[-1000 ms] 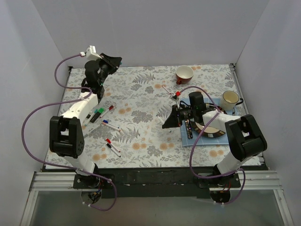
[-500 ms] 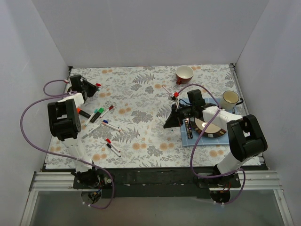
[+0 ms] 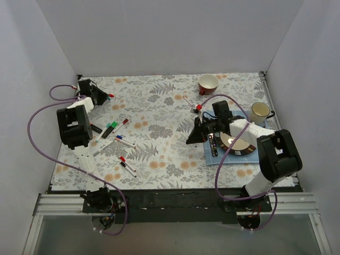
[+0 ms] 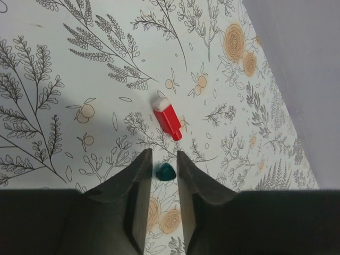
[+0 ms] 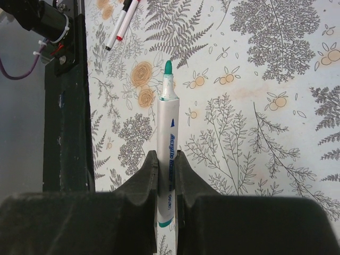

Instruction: Open the pen caps

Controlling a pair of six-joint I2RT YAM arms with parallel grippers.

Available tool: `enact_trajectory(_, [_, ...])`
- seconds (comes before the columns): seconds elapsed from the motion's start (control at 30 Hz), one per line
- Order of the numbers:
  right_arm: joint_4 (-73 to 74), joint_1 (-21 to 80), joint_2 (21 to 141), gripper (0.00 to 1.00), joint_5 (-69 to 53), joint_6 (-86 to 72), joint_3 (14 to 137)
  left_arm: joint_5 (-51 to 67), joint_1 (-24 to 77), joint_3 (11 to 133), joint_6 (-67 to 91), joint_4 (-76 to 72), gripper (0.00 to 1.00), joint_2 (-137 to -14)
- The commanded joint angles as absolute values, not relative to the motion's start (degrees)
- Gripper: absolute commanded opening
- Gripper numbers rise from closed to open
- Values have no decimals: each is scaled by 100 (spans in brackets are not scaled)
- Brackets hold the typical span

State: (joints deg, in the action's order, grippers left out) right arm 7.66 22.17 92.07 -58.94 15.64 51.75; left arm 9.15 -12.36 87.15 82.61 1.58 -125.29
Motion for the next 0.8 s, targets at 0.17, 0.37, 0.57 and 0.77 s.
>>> enact_trajectory(0.17, [949, 2048, 9053, 1, -5836, 1828, 5440, 888, -1266, 9238, 8078, 589, 42, -12560])
enact_trajectory(0.37, [1266, 2030, 8904, 1, -4968, 2188, 5642, 1447, -1274, 8248, 7928, 36, 53, -10998])
enact_trajectory(0.57, [949, 2030, 8850, 1, -2894, 1776, 6028, 2355, -1257, 6797, 7963, -651, 79, -8888])
enact_trajectory(0.77, [1500, 2039, 9928, 1, -1513, 1924, 7249, 2689, -1248, 6040, 7489, -123, 98, -6826])
